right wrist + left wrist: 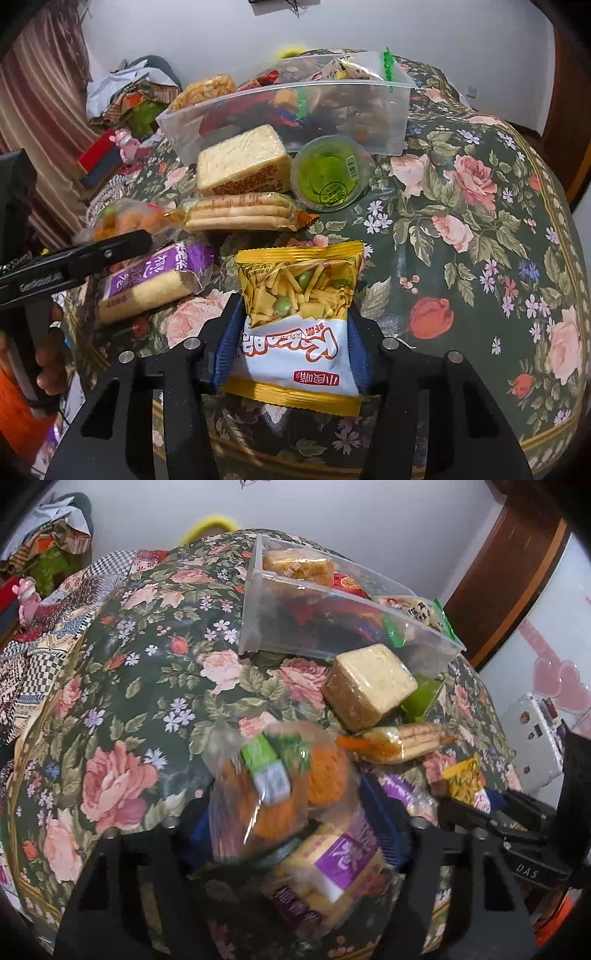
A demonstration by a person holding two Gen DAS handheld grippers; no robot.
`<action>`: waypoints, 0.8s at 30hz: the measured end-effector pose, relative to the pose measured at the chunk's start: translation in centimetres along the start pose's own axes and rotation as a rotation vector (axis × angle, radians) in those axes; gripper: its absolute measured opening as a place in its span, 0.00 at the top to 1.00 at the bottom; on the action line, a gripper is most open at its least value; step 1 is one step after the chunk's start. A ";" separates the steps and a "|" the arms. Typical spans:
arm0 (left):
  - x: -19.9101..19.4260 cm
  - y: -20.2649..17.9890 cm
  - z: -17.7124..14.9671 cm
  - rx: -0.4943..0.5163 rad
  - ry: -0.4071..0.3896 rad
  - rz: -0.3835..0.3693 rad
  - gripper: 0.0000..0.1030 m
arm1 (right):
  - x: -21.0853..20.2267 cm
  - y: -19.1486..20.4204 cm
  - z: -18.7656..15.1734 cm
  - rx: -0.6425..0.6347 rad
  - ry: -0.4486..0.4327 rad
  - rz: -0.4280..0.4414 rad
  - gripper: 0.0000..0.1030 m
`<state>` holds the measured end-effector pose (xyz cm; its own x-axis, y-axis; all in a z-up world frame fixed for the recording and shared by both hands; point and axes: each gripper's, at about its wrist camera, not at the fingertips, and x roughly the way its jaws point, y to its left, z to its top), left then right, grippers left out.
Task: Organize snacks
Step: 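Grasp orange snack bag with left tool while right grasps yellow chip bag, then lower orange bag into clear box with left tool while right drops yellow bag in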
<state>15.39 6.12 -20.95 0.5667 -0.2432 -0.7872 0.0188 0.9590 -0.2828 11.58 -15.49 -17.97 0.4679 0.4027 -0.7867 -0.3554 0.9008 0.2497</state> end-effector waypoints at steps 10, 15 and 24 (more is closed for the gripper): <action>-1.3 -0.3 0.5 0.034 -0.047 0.077 0.41 | -1.8 -0.3 0.2 -0.006 -0.044 0.000 0.57; -3.4 -0.4 1.2 0.046 -0.092 0.095 0.41 | -3.5 -0.6 1.2 -0.012 -0.101 -0.014 0.57; -6.5 -1.9 3.7 0.079 -0.185 0.104 0.41 | -5.9 -0.5 5.1 -0.029 -0.211 -0.026 0.57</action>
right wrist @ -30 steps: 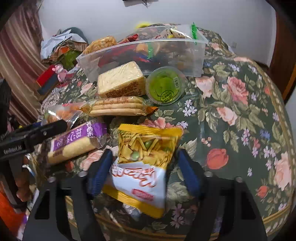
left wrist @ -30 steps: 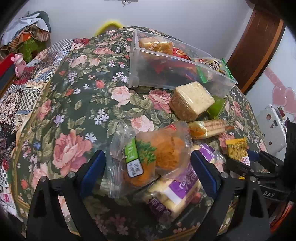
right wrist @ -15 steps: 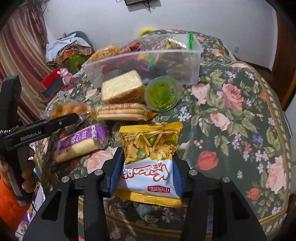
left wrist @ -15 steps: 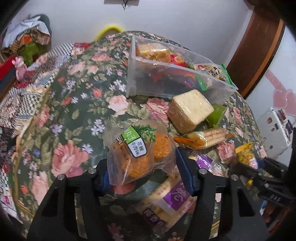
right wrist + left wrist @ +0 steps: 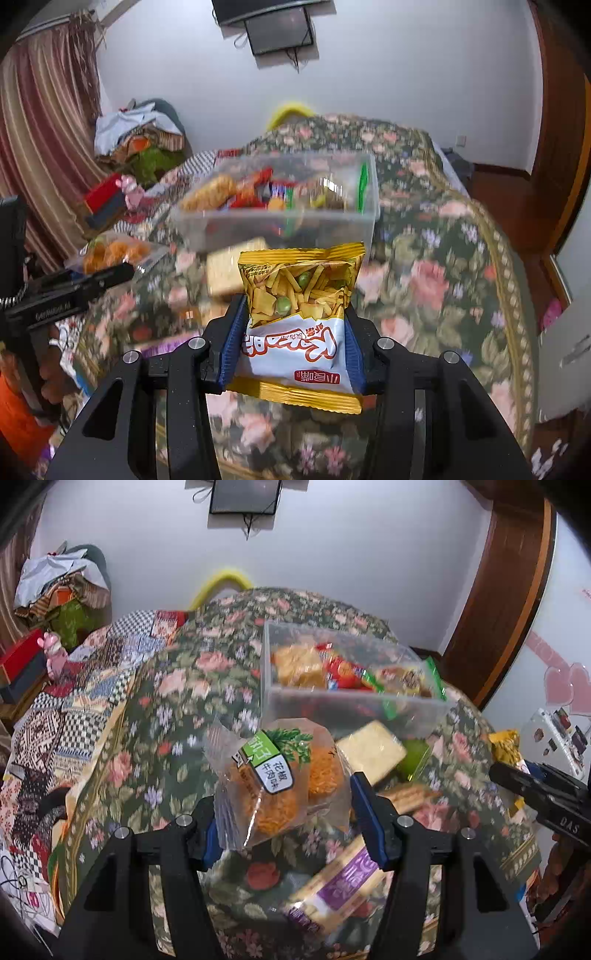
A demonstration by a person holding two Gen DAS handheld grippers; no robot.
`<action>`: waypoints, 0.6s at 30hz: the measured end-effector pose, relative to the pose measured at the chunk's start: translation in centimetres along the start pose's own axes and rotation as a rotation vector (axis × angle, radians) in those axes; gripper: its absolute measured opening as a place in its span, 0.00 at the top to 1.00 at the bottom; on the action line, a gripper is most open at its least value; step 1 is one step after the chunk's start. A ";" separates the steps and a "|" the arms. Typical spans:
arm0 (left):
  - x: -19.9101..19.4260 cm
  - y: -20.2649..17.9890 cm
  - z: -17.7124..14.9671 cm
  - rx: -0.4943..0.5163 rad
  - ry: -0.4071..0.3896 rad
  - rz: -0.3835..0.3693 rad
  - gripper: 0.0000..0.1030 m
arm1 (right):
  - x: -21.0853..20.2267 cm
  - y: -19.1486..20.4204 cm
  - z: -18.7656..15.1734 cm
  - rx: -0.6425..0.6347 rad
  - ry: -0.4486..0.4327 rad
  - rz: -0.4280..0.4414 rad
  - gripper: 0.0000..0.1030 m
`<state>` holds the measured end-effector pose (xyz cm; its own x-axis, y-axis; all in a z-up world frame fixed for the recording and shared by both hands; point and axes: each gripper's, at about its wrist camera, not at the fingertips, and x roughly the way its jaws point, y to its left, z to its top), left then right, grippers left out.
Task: Organize snacks
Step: 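Lower orange bag into clear box with left tool while right drops yellow bag in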
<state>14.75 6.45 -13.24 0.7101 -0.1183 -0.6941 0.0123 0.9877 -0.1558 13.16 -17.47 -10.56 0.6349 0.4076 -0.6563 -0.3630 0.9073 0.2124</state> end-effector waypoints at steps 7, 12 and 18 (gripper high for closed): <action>-0.9 -0.8 3.0 0.015 -0.061 0.003 0.41 | -0.5 0.1 3.6 -0.040 -0.059 0.011 0.57; -0.4 -1.2 5.1 0.016 -0.074 0.027 0.41 | -0.1 0.4 5.7 -0.053 -0.083 0.045 0.57; 0.9 -1.8 7.6 0.010 -0.079 0.010 0.41 | 1.5 1.2 7.9 -0.087 -0.099 0.031 0.57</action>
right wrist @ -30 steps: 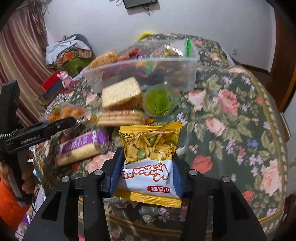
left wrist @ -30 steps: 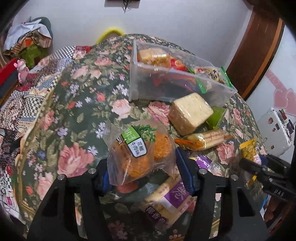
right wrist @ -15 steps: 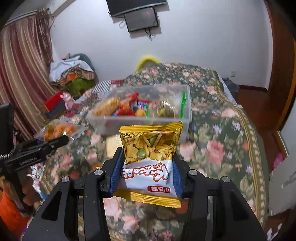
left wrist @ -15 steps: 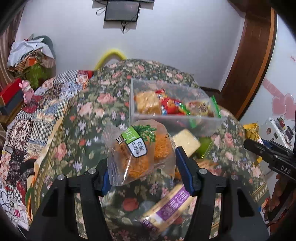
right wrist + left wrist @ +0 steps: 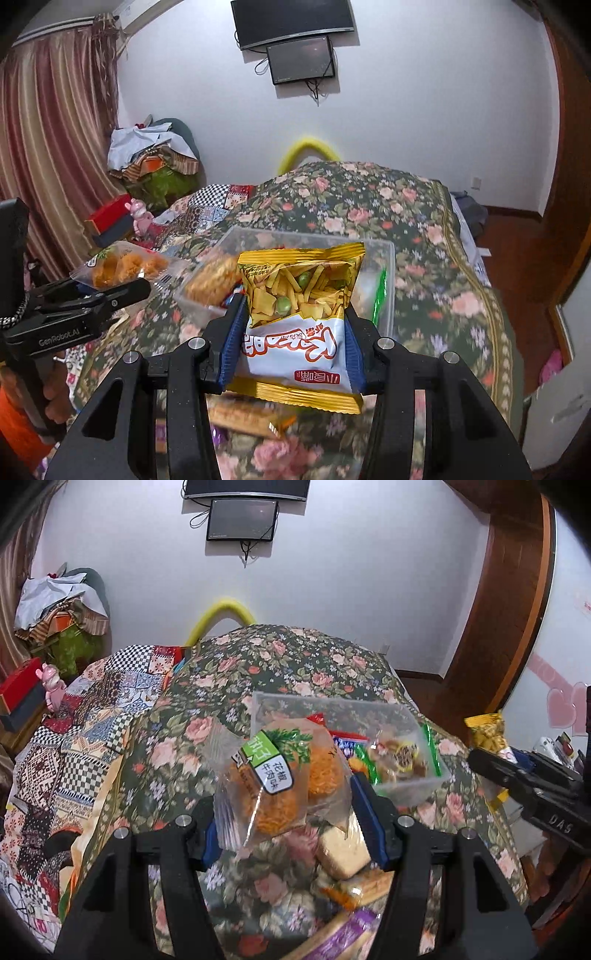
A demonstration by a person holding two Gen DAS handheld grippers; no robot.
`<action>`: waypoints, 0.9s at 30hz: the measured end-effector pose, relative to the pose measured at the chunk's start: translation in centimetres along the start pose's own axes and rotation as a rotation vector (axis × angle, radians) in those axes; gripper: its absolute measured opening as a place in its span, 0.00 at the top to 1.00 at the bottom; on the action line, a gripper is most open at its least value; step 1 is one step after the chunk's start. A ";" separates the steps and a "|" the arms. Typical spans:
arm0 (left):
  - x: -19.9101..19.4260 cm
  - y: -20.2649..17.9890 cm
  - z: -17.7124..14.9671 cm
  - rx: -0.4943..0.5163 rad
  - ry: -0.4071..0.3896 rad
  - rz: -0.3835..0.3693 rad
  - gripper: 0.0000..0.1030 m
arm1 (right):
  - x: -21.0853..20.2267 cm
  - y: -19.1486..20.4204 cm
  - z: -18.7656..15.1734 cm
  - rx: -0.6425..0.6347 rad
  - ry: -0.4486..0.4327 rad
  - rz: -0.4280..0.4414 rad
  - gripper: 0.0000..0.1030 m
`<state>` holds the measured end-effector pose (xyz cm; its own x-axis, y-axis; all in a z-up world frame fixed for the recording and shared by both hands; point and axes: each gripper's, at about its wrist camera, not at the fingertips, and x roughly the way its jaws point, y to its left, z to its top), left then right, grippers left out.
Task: Organize snacks
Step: 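Lower orange bag into clear box with left tool while right drops yellow bag in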
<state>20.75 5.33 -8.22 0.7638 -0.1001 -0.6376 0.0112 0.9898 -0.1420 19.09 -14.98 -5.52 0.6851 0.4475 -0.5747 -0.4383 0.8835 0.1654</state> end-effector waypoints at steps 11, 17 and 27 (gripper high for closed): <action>6.1 -0.8 1.8 -0.009 0.052 -0.024 0.40 | 5.9 -1.0 1.7 0.038 0.063 0.021 0.57; 8.4 -2.2 1.7 0.016 0.064 -0.045 0.40 | 8.3 -1.9 2.1 0.047 0.088 0.006 0.57; 10.4 -3.3 2.3 0.041 0.063 0.045 0.34 | 8.6 -2.7 1.8 0.026 0.110 -0.022 0.51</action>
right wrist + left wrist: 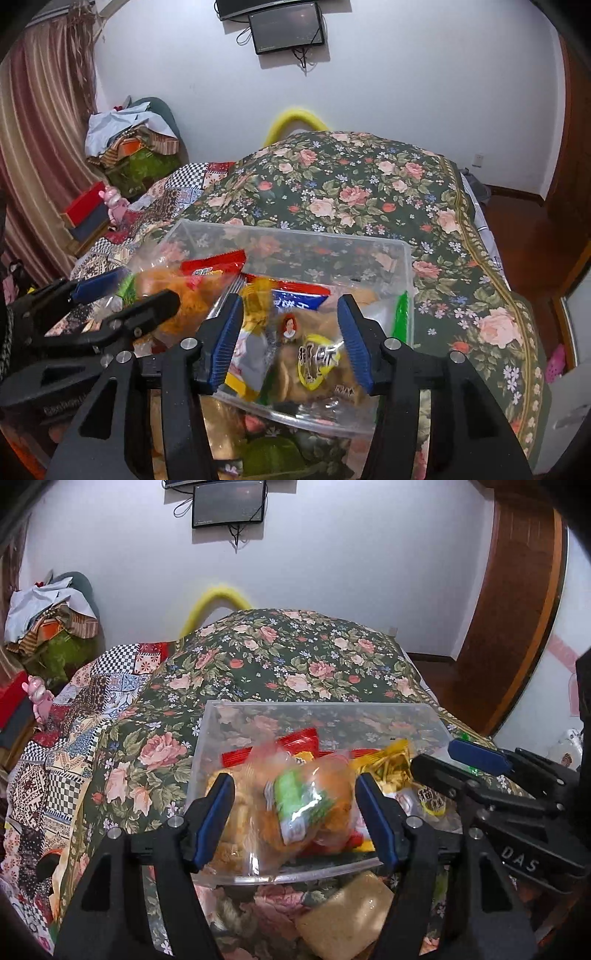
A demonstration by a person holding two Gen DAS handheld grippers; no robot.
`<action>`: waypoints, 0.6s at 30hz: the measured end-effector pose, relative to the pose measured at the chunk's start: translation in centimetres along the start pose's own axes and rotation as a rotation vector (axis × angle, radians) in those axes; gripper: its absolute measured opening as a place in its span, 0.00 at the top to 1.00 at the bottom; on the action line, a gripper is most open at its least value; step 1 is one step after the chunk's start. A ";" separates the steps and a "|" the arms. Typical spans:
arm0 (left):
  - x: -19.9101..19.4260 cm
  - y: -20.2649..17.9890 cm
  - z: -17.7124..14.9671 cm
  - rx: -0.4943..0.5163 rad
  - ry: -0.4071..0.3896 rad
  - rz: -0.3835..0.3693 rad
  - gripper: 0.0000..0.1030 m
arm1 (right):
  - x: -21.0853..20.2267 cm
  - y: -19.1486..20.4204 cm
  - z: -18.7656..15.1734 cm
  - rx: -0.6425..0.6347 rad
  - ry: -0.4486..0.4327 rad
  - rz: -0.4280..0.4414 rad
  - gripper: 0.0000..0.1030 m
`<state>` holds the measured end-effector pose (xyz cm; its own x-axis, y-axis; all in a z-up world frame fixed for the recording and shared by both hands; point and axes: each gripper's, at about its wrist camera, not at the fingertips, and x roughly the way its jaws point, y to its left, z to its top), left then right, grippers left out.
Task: Organize snacks
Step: 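Lower orange bag into clear box with left tool while right drops yellow bag in, then grasp purple-labelled roll pack with left tool while right grasps cracker pack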
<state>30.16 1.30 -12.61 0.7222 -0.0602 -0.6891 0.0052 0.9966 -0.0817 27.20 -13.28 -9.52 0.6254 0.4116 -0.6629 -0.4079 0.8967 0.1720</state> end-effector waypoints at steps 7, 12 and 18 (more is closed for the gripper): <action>-2.7 0.2 -0.6 0.022 -0.014 -0.036 0.32 | -2.5 -0.2 -1.0 0.011 -0.020 0.023 0.47; -5.0 0.5 -2.3 0.067 -0.008 -0.035 0.25 | -4.9 0.1 -2.9 -0.006 -0.029 0.021 0.42; -6.8 1.0 -5.8 0.094 0.037 -0.031 0.20 | -6.2 -0.2 -5.7 0.012 0.006 0.033 0.41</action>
<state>21.29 2.43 -12.16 0.6950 -0.0915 -0.7132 0.0930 0.9950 -0.0370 19.56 -16.95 -9.59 0.6073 0.4401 -0.6614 -0.4206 0.8844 0.2023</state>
